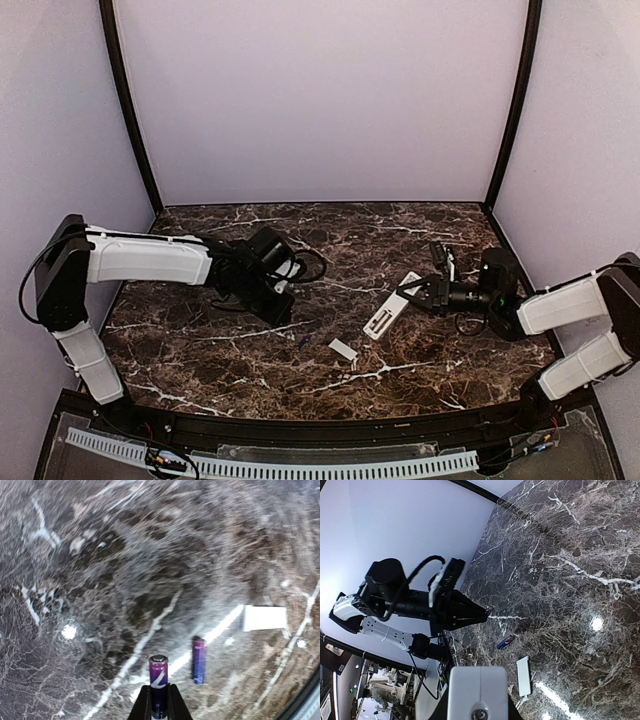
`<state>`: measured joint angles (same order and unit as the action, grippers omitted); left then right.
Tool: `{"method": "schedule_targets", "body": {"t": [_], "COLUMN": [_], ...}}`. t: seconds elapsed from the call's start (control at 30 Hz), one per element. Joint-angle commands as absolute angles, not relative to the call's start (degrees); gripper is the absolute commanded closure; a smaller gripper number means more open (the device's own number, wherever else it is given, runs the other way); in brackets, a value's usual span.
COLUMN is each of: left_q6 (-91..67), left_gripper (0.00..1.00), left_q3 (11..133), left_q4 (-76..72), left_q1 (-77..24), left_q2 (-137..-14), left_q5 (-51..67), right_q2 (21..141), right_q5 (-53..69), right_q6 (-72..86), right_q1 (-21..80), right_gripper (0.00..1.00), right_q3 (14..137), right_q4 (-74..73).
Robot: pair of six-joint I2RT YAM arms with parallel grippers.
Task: Load the batteries into the remote control
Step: Pick up the battery from the center of the board, then place the battery in the battery compartment.
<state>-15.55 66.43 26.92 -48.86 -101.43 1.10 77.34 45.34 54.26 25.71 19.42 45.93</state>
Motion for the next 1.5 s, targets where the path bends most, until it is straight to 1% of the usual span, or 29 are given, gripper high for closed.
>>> {"method": "schedule_targets", "body": {"t": [0.0, 0.2, 0.37, 0.53, 0.77, 0.9, 1.07, 1.47], "left_q6": [-13.2, -14.0, -14.9, -15.1, -15.3, -13.9, -13.2, -16.0], "left_gripper": [0.99, 1.00, 1.00, 1.00, 1.00, 1.00, 0.99, 1.00], "left_q3": [69.8, 73.0, 76.1, 75.8, 74.1, 74.9, 76.9, 80.7], "left_q4": [27.1, 25.4, 24.2, 24.2, 23.8, 24.6, 26.1, 28.8], "left_q1": [-52.0, -55.2, -56.9, -57.0, -56.9, -56.9, -57.9, -59.6], "left_q2": [-93.9, -93.7, -96.5, -96.2, -95.7, -98.3, -100.5, -105.1], "left_q5": [10.1, 17.8, 21.8, 19.0, 16.8, 19.9, 22.3, 22.9], "right_q2": [80.0, 83.0, 83.8, 86.2, 90.2, 92.9, 93.3, 92.0], "right_q5": [46.4, 45.8, 45.0, 43.7, 42.2, 43.1, 42.6, 33.1], "right_q6": [56.9, 57.9, 57.0, 55.0, 54.7, 56.0, 55.8, 60.4], "right_q1": [26.0, 27.8, 29.0, 29.2, 29.3, 29.8, 31.7, 37.2], "right_gripper": [1.00, 1.00, 1.00, 1.00, 1.00, 1.00, 1.00, 1.00], "right_q3": [17.6, 16.7, 17.3, 18.6, 20.8, 22.0, 22.5, 20.7], "right_q4": [56.0, 61.3, 61.1, 58.1, 58.4, 61.3, 62.2, 65.4]}}
